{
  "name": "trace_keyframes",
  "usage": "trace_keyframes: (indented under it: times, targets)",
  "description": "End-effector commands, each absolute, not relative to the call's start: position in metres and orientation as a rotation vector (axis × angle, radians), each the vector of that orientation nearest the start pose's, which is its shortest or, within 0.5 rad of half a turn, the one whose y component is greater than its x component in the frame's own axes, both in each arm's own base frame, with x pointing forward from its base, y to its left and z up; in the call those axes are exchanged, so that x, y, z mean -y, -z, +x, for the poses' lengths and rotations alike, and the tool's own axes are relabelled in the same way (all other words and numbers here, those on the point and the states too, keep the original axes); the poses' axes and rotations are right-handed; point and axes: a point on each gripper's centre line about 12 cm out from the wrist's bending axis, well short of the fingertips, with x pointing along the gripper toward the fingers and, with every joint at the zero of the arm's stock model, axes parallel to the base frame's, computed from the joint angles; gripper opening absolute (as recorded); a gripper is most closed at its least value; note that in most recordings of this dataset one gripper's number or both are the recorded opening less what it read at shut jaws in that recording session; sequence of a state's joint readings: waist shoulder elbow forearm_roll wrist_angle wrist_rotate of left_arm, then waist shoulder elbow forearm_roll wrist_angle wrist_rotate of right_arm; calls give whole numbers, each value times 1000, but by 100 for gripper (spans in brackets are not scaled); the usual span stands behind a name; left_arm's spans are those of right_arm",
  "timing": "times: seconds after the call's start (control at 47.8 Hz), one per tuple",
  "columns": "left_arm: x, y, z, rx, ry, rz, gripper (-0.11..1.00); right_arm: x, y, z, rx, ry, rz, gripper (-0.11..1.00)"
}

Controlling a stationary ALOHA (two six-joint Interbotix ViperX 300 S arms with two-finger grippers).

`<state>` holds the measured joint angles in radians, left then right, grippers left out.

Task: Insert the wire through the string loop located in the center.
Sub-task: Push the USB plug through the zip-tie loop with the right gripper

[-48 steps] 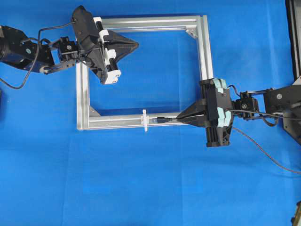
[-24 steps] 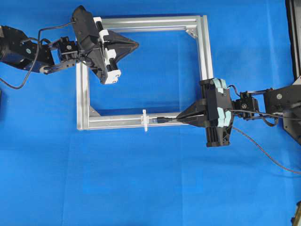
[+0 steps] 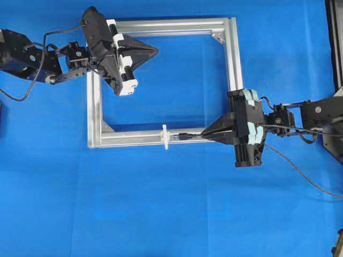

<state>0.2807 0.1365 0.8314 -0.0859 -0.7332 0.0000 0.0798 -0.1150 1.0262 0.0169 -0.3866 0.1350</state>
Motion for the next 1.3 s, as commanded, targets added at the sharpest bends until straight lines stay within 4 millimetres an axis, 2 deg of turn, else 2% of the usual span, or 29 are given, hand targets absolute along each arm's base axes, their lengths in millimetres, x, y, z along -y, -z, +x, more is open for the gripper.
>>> trace_keyframes:
  times: [0.0,0.209,0.691,1.277]
  targets:
    - [-114,-155,370,-184,-344,-84,0,-24,-144,316,-493,-34,128,-2]
    - [-114,-155,370,-184,-344,-84,0,-25,-144,331,-489,-35,126,-2]
    - [-114,-156,370,-182,-344,-87,0,-30,-143,378,-467,-46,111,-2]
    - [-113,-154,369,-187,-341,-88,0,-30,-142,380,-469,-47,110,-2]
